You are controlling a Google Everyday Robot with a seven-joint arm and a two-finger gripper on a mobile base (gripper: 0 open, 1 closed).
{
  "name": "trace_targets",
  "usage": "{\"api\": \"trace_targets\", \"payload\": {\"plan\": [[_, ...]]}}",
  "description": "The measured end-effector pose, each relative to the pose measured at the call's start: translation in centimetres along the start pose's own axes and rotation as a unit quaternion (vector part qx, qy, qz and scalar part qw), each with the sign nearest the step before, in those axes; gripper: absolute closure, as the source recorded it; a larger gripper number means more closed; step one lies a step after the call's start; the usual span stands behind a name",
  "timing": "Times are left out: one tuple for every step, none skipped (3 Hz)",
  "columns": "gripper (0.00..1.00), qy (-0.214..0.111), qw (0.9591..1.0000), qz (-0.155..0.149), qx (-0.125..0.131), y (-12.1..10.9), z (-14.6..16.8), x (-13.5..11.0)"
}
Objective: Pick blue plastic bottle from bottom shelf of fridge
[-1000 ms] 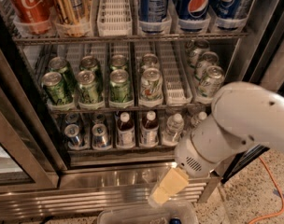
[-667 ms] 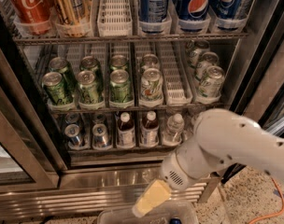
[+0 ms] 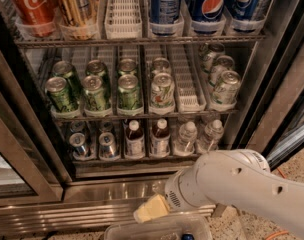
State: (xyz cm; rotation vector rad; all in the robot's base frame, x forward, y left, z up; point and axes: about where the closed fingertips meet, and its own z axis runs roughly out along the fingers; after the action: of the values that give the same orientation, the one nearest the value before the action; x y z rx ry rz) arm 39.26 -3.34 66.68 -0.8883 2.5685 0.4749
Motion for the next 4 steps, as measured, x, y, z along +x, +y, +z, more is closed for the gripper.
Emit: {"api": "trace_targets", "payload": {"plan": [[0.0,-0.038,0.9979,0.05,0.018,-3.2,0.4,-2.2],[0.0,-0.043,0.9975,0.054,0.015,-3.5,0.5,-2.8],[0.0,-0.051,0.9959,0.074,0.002,-2.8,2.2,-1.8],[0.0,-0.077,0.9913,0.105,0.016,-3.6,3.3,-2.3]]}}
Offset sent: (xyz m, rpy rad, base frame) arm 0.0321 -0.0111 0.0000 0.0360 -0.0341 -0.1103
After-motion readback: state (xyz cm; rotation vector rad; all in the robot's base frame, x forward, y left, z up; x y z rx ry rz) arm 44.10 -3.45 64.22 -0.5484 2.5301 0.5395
